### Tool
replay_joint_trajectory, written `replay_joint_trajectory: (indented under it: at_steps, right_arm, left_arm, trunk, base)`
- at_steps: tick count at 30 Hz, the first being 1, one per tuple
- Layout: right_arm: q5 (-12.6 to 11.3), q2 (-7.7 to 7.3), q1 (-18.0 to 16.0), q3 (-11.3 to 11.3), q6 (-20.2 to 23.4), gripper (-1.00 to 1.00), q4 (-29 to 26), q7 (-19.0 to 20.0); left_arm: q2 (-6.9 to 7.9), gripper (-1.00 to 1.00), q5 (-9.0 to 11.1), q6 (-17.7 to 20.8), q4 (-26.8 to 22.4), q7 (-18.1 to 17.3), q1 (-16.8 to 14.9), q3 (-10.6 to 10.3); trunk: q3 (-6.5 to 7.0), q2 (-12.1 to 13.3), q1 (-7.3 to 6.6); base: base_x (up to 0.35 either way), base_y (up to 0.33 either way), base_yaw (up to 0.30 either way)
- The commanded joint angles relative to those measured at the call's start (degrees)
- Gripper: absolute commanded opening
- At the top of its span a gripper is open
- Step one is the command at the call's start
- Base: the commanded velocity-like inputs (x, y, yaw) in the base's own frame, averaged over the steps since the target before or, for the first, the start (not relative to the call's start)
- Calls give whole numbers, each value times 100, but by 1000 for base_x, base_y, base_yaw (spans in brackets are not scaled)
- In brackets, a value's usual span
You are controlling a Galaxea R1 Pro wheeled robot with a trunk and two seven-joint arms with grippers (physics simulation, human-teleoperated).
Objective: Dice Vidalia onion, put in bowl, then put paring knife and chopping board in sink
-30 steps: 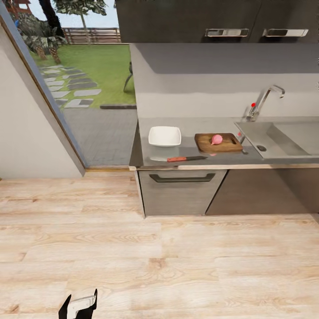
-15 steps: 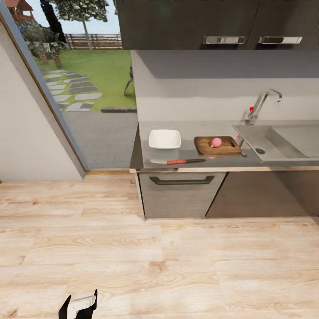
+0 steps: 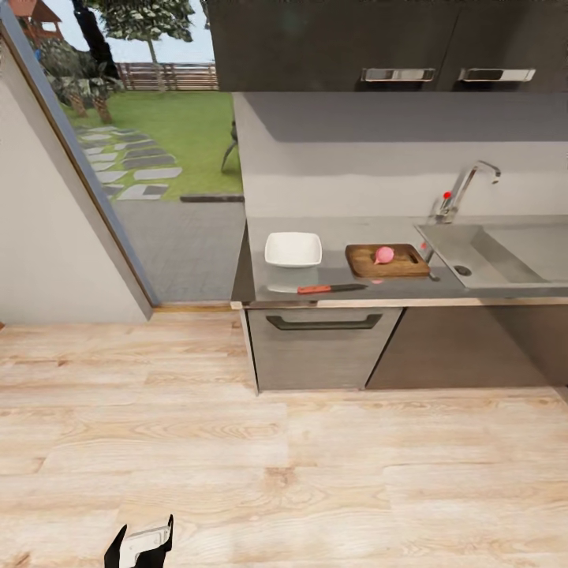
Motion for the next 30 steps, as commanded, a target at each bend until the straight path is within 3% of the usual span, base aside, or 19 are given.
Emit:
replay_joint_trajectory:
  at_steps: [1,22,26,30]
  right_arm:
    - [-2,0,3,1,-7,100,-10,-12]
    - [-2,0,3,1,-13,100,-10,-12]
    - [-2,-3,3,1,-12,100,-10,-12]
    - [-2,-7,3,-6,-12,100,-10,-12]
  left_arm:
    - [1,100,-42,-31,25,37,-11,11]
    - [-7,100,-40,-12,30,45,-11,11]
    - [-7,100,-40,445,30,43,-11,11]
    - [-7,100,-40,576,31,38,-11,11]
  trunk:
    - [1,-9,4]
    - [191,-9,4]
    - [227,-9,4]
    - [263,-9,4]
  base:
    - [0,0,0]
    - [0,0,0]
    - [0,0,0]
    - [0,0,0]
